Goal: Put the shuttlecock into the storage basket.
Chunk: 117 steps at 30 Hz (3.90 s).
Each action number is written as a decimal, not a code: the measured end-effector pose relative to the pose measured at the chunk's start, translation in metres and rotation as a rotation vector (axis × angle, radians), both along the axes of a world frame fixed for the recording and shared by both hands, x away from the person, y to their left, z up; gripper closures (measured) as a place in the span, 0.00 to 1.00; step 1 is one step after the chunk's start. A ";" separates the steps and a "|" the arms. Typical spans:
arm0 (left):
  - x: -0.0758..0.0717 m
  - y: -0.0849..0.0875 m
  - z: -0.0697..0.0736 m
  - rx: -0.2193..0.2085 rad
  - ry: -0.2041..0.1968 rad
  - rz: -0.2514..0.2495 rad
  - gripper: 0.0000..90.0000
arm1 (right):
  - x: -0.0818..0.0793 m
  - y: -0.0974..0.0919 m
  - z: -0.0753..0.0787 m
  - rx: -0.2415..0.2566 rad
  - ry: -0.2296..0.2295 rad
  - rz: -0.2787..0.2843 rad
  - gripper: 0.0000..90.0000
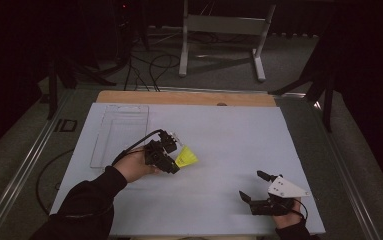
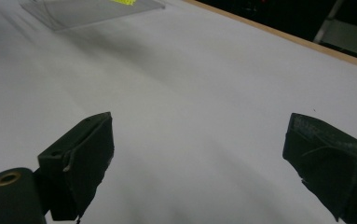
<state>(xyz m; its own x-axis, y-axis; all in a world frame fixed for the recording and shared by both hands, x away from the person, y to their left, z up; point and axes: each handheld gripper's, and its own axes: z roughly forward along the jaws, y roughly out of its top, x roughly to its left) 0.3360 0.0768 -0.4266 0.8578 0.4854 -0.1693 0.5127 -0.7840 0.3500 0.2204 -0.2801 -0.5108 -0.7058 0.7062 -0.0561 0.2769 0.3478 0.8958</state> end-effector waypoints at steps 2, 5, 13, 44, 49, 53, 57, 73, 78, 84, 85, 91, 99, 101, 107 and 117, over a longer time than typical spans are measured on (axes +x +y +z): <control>0.001 0.003 0.004 -0.001 0.000 0.001 0.73 | 0.000 0.000 0.000 -0.003 0.000 0.000 0.10; 0.001 0.008 0.010 0.006 -0.006 0.007 0.73 | 0.000 0.000 0.000 -0.003 0.006 0.000 0.10; 0.000 0.021 0.024 -0.005 -0.029 0.029 0.73 | 0.000 0.000 -0.001 0.002 0.015 0.003 0.10; -0.002 0.087 0.057 -0.018 -0.082 0.186 0.73 | 0.001 0.000 -0.002 0.000 0.029 0.008 0.10; -0.004 0.103 0.058 -0.031 -0.086 0.224 0.73 | 0.001 0.000 -0.002 0.002 0.034 0.013 0.10; -0.005 0.118 0.058 -0.027 -0.087 0.255 0.73 | 0.001 0.000 -0.002 0.005 0.034 0.011 0.10; -0.009 0.133 0.061 -0.024 -0.097 0.283 0.73 | 0.001 0.001 -0.002 0.004 0.038 0.012 0.10; -0.015 0.183 0.061 -0.020 -0.109 0.398 0.73 | 0.001 0.003 -0.003 -0.005 0.041 0.014 0.10; -0.018 0.194 0.059 -0.015 -0.104 0.423 0.73 | 0.001 0.002 -0.003 -0.003 0.041 0.015 0.10; -0.021 0.205 0.057 -0.009 -0.101 0.442 0.73 | 0.001 0.002 -0.003 0.000 0.041 0.012 0.10; -0.022 0.206 0.057 -0.010 -0.099 0.446 0.73 | 0.001 0.002 -0.003 -0.001 0.042 0.011 0.10; -0.024 0.212 0.051 -0.027 -0.094 0.458 0.73 | 0.001 0.002 -0.003 -0.001 0.040 0.010 0.10; -0.021 0.213 0.040 -0.039 -0.110 0.440 0.73 | 0.001 0.002 -0.002 0.002 0.043 0.008 0.10; -0.020 0.212 0.035 -0.036 -0.114 0.432 0.73 | 0.001 0.002 -0.002 0.002 0.043 0.009 0.10; -0.016 0.211 0.025 -0.032 -0.101 0.440 0.73 | 0.001 0.002 -0.002 -0.001 0.043 0.013 0.10; -0.011 0.212 0.011 0.016 -0.115 0.394 0.73 | 0.001 0.002 -0.003 -0.006 0.045 0.018 0.10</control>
<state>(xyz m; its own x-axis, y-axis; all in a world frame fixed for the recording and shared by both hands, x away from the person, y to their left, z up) 0.3254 0.2890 -0.4154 0.6188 0.7822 -0.0727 0.7330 -0.5415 0.4117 0.2215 -0.2778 -0.5137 -0.7202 0.6932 -0.0276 0.3109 0.3581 0.8804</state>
